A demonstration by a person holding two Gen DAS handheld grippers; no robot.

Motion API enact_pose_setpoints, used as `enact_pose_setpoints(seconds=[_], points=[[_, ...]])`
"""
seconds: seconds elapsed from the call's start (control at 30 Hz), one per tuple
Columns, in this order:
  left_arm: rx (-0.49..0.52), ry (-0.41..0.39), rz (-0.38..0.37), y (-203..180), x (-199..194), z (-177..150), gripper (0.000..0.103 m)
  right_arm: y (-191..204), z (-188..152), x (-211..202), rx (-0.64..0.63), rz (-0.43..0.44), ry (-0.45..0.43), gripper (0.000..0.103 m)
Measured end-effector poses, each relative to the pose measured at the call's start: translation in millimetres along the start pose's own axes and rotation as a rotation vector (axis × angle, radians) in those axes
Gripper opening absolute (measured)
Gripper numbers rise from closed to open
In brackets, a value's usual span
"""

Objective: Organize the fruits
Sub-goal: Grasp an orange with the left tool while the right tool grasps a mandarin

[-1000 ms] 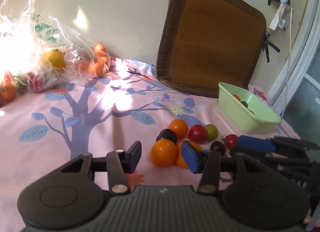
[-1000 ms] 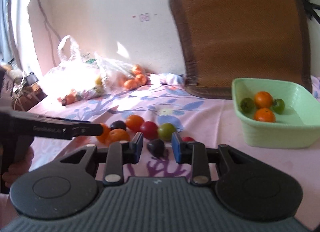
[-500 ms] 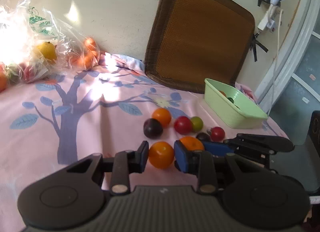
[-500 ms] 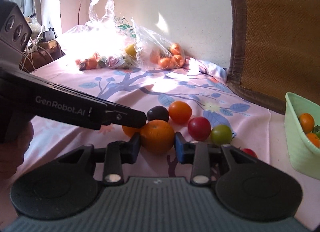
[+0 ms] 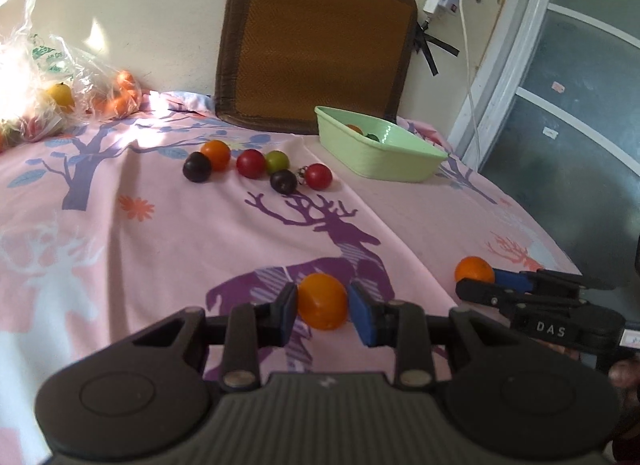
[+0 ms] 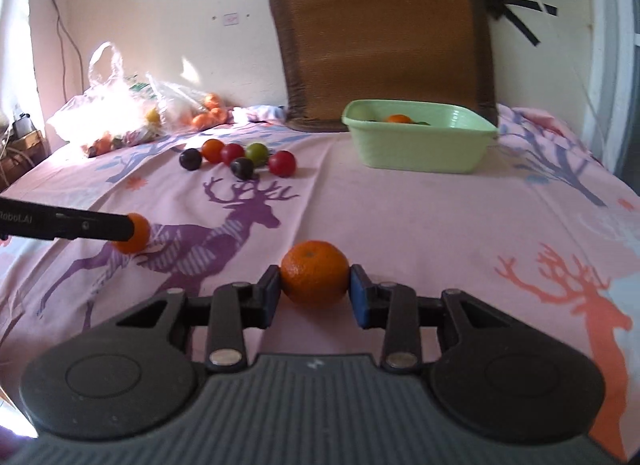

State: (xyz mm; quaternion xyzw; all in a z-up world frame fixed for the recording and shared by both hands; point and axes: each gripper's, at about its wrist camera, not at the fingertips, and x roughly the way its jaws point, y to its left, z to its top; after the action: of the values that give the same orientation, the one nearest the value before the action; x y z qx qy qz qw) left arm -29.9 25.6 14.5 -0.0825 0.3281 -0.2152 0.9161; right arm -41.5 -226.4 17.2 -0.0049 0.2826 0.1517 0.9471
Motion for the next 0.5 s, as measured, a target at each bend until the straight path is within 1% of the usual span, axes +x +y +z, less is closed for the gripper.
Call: enact_pose_setpoints(seconds=[0.1,0.23,0.33,0.43,0.5], points=[[0.037,0.005,0.021,-12.1,1.1,-4.5,0.029,-6.0,-8.4,-7.9,0.034,-0.018,0.0,0.039],[0.085,0.01,0.062,-23.9,0.4,-8.2,0.03,-5.9,-17.3,-11.8,0.038,-0.018,-0.001,0.04],[0.104,0.007,0.067,-30.1,-0.6,-7.4,0.037,-3.7,-18.6,-12.8,0.024,-0.019,-0.004,0.041],[0.127,0.008,0.077,-35.5,0.5,-7.5,0.041,-5.3,-18.8,-14.5,0.032,-0.012,-0.007,0.041],[0.143,0.011,0.081,-38.7,2.0,-8.5,0.047,-5.9,-19.1,-15.6,0.031,-0.01,-0.009,0.041]])
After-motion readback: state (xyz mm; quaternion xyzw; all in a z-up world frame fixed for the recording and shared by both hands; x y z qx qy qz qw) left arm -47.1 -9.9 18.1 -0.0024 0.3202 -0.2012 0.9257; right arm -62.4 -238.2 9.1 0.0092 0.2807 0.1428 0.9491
